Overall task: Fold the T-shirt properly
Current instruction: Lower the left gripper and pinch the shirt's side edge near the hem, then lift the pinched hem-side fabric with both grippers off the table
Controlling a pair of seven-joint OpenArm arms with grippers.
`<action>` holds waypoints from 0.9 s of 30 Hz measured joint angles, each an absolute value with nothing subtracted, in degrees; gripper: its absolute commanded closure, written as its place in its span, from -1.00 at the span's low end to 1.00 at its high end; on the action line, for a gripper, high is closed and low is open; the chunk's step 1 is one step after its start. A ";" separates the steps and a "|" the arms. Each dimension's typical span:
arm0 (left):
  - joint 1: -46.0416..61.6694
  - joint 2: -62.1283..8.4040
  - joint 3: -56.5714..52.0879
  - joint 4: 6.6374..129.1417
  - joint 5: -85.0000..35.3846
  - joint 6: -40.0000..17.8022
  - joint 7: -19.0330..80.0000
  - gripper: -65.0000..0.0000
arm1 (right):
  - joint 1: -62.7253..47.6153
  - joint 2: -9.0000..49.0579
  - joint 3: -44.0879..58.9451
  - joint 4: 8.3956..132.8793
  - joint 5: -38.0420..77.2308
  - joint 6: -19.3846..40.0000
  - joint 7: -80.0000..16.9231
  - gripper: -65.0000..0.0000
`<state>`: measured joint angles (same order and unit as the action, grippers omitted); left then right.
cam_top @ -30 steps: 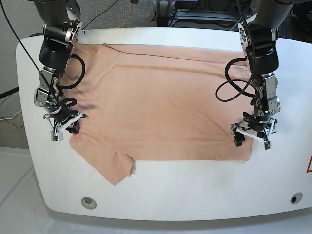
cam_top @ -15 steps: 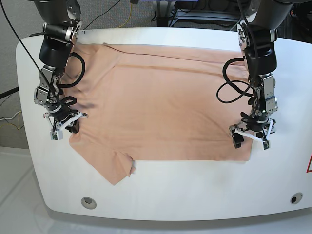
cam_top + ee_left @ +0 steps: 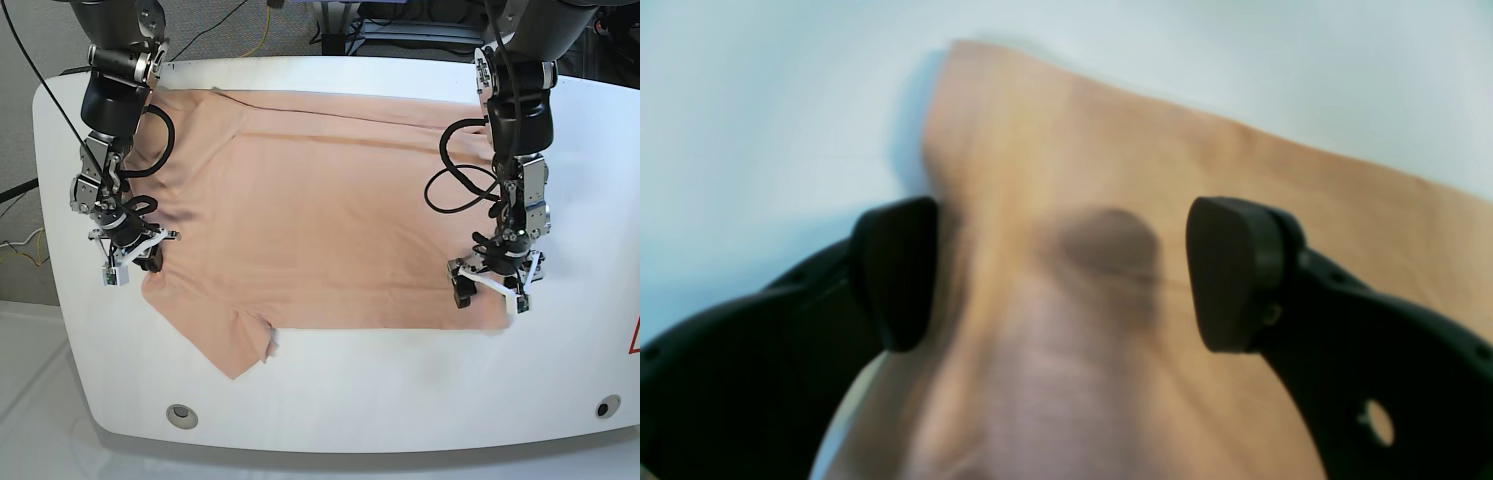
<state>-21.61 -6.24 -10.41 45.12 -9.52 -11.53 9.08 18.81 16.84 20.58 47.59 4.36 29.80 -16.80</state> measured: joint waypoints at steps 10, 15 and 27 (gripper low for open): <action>-19.29 -6.07 -7.94 48.60 -9.72 -11.92 10.46 0.39 | 18.79 16.82 20.58 47.59 4.36 29.82 -16.78 0.98; -18.52 -6.26 -8.25 49.95 -9.80 -11.68 11.40 0.92 | 18.79 16.82 20.58 47.59 4.36 29.80 -16.80 0.98; -18.09 -7.77 -8.10 52.45 -9.72 -11.79 15.18 0.88 | 18.81 16.82 20.58 47.59 4.34 29.80 -16.80 0.98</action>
<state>-18.09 -7.77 -8.10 52.45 -9.72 -11.79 15.18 18.81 16.82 20.58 47.59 4.34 29.80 -16.80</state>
